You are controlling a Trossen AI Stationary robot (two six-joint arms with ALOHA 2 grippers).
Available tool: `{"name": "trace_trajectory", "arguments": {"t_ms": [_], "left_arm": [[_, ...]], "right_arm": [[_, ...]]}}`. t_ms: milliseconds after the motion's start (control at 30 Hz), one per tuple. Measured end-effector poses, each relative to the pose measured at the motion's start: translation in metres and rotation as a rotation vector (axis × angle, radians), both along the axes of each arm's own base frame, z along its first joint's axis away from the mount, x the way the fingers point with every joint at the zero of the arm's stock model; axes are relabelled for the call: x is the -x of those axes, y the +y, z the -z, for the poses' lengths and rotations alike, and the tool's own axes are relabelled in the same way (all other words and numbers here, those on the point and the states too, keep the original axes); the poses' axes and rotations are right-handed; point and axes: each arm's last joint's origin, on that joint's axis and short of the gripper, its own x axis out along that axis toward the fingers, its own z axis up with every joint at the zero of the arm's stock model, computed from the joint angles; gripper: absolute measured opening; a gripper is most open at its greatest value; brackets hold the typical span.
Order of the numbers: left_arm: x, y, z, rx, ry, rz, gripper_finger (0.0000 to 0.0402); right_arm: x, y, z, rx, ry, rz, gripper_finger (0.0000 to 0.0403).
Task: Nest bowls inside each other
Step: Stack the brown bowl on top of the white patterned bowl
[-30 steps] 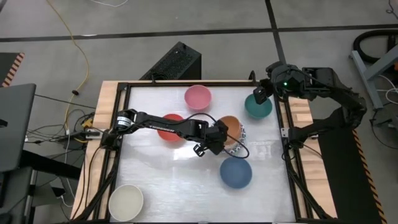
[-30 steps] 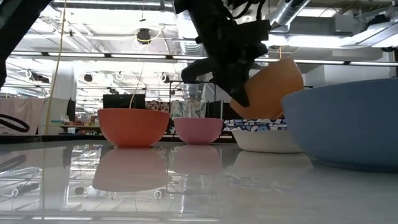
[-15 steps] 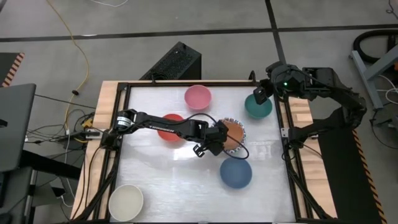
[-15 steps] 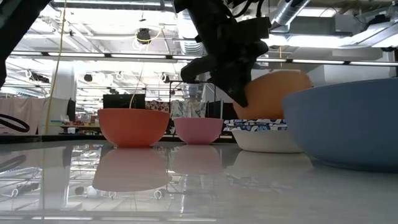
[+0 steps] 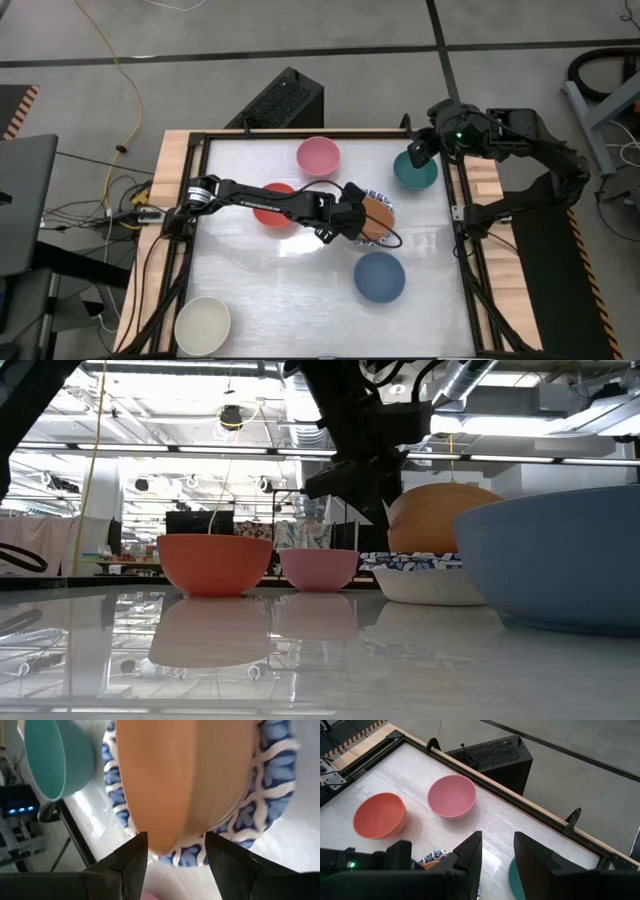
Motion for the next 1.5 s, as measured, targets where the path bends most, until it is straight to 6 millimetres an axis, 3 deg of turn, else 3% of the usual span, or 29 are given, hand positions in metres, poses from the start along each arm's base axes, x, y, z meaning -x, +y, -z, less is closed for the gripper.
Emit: {"name": "trace_trajectory", "arguments": {"t_ms": [300,700,933,1067,1200,1400,1500], "left_arm": [[0.002,0.001,0.001,0.038,0.002,-0.045,0.0186],[0.004,0.007,-0.021,0.074,-0.023,-0.13,0.0185],[0.008,0.021,-0.059,0.369,-0.034,-0.189,0.0185],[0.009,0.03,-0.071,0.791,-0.026,-0.1,0.0178],[0.011,0.028,-0.072,1.017,0.036,0.009,0.0141],[0.01,0.005,-0.059,0.953,0.073,0.095,0.0023],[0.005,-0.003,-0.06,0.942,0.024,0.12,0.0008]], "right_arm": [[0.0,0.0,0.0,-0.014,-0.002,-0.015,0.0134],[0.001,0.001,0.001,-0.017,0.019,-0.021,0.0134],[0.004,0.001,0.004,-0.032,0.058,-0.012,0.0134],[0.004,0.001,0.005,-0.032,0.062,-0.012,0.0134],[0.005,0.002,0.005,-0.034,0.072,-0.012,0.0134],[0.006,0.002,0.006,-0.036,0.081,-0.011,0.0134],[0.006,0.002,0.006,-0.035,0.082,-0.013,0.0134]]}}
